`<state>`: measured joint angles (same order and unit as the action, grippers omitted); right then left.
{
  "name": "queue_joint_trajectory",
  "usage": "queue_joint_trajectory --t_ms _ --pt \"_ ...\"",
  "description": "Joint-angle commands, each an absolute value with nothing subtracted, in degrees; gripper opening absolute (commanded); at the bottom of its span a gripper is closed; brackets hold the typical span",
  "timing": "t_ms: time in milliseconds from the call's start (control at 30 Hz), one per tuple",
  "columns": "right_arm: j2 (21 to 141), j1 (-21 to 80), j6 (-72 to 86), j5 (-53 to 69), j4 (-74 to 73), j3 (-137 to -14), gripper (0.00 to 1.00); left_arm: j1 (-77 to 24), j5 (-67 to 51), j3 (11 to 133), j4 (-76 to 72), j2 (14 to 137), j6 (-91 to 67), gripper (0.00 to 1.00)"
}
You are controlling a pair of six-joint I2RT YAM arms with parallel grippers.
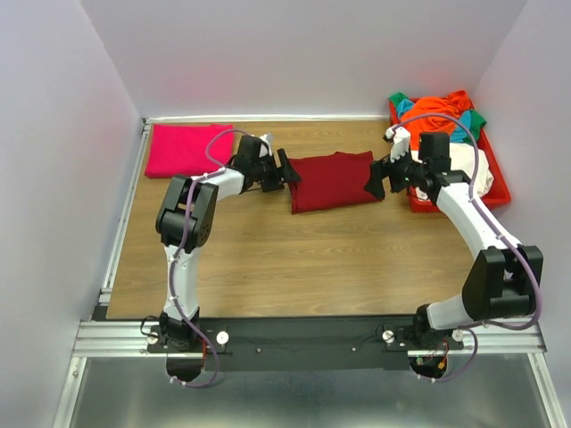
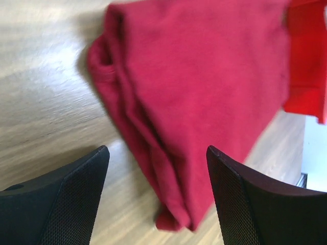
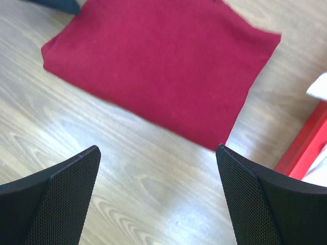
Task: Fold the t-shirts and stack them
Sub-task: Neatly place the folded tshirt to the corner
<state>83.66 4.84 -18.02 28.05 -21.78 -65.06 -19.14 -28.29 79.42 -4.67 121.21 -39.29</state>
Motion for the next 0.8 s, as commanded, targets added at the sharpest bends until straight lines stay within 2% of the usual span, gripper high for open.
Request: queue_joint_trajectory --t_ms 0,200,367,467,500,533,633,667,767 --pt "80.7 3.3 -18.0 31.9 -19.8 -61.3 1.0 -20.3 -24.5 82.8 -1.2 124.9 -43.6 0.84" --pt "79.1 1.6 -18.3 35.8 -17.8 -57.1 1.0 -21.1 -21.5 86.6 3.2 128.4 -44.5 0.82" --pt "78.0 0.4 -18.5 37.7 -17.4 -55.6 1.0 -21.8 -21.4 90.3 6.3 131.7 -43.1 0.59" --pt "77.7 0.3 -18.8 38.7 -17.3 -55.2 1.0 -22.1 -21.4 91.2 6.6 133.3 -42.6 0.53" --pt "77.4 0.3 -18.8 39.0 -17.3 -55.1 1.0 -22.2 -21.8 91.8 6.6 134.2 -41.9 0.49" --pt "77.3 0.3 -18.9 39.2 -17.3 -55.0 1.0 -22.2 -22.6 92.0 6.2 134.6 -41.7 0.37" --pt "76.4 -1.5 -18.9 40.2 -17.3 -54.6 1.0 -22.1 -25.3 91.4 3.3 134.8 -40.5 0.19" --pt "76.2 -1.7 -18.9 40.4 -17.3 -54.4 1.0 -22.1 -26.9 91.1 1.3 134.7 -40.1 0.0" --pt "75.8 -2.5 -18.9 40.8 -17.4 -54.2 1.0 -21.7 -29.9 89.0 -2.1 132.1 -37.4 0.0"
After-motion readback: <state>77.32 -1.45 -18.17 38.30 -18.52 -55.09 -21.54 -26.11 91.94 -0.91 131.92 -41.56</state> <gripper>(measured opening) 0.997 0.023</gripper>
